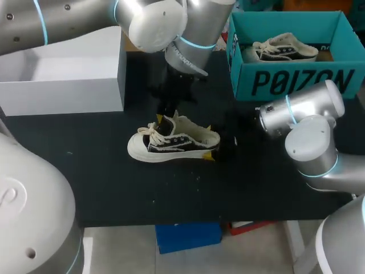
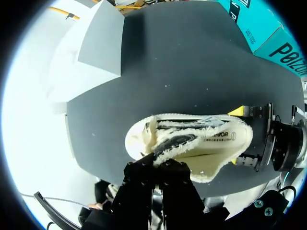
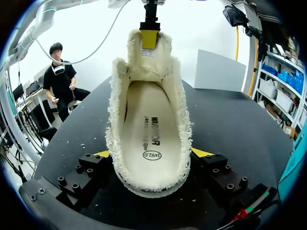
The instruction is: Take the shoe out of the shoebox, open the shoe tongue, remove and reinsert the insole, then place the shoe into the shoebox
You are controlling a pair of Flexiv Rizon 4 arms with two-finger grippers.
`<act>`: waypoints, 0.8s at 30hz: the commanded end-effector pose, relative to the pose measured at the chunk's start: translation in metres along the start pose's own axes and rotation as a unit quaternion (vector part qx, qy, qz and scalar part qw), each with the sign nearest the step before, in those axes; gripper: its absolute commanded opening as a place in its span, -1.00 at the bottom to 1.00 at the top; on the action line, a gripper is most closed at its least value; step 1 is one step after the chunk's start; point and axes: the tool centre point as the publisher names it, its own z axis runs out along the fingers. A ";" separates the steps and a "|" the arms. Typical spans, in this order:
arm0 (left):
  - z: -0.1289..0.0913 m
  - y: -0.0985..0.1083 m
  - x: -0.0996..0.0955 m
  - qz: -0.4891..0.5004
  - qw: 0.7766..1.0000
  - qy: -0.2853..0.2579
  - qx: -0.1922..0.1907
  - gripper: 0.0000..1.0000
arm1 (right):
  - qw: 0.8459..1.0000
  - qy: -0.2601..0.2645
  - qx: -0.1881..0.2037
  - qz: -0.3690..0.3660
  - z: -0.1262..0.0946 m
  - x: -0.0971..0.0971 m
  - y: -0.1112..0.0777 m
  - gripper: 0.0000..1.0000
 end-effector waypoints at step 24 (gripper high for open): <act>0.035 0.004 -0.051 0.002 0.995 0.096 0.036 -1.00 | 1.000 -0.001 0.001 0.001 0.001 0.000 0.000 -1.00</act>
